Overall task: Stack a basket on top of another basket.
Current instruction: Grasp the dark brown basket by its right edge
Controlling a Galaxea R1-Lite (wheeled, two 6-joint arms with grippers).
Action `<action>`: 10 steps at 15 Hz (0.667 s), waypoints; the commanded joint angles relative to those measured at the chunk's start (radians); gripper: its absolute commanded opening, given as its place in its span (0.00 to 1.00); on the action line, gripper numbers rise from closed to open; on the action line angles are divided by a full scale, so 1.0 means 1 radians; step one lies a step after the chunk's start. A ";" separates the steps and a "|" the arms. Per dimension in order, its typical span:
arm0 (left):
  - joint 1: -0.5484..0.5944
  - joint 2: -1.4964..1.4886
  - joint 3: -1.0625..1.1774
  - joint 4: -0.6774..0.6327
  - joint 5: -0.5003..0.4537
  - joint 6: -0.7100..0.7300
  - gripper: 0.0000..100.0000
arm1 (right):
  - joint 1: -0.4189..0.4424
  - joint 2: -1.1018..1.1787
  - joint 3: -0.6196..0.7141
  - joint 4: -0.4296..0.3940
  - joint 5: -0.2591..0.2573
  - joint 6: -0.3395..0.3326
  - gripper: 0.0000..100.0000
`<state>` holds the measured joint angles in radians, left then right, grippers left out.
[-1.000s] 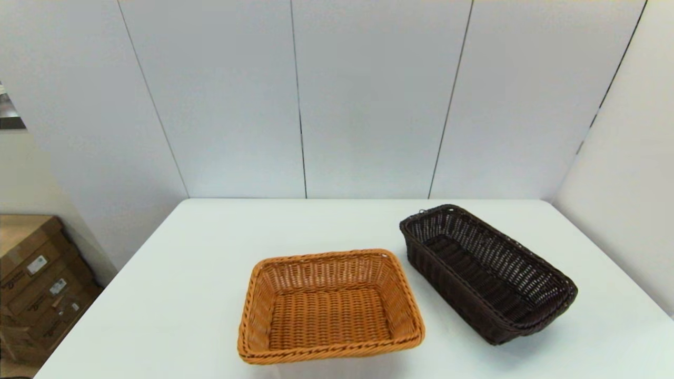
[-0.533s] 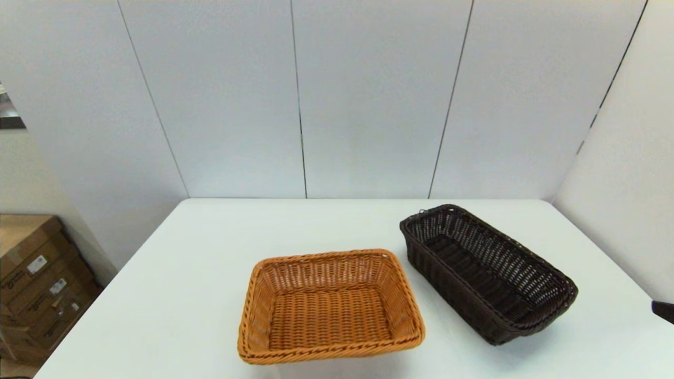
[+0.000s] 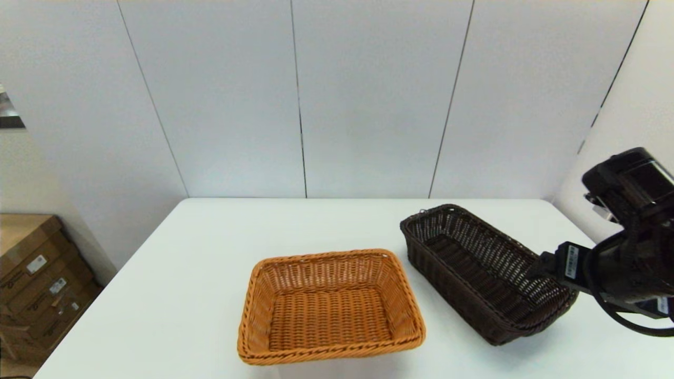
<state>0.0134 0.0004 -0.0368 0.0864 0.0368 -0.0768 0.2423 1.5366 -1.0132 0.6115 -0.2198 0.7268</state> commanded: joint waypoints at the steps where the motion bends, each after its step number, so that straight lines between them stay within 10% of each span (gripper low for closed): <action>1: 0.000 -0.002 0.000 0.001 0.002 -0.003 1.00 | 0.011 0.154 -0.041 0.021 -0.047 0.181 1.00; 4: 0.000 -0.002 0.000 0.001 0.002 -0.004 1.00 | -0.009 0.198 -0.056 0.019 -0.070 0.321 1.00; 10: 0.000 -0.002 0.000 0.001 0.000 -0.004 1.00 | -0.069 0.269 -0.062 0.011 -0.064 0.385 1.00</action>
<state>0.0134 0.0004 -0.0368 0.0864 0.0364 -0.0809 0.1943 1.7698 -1.0736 0.6191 -0.2832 1.1006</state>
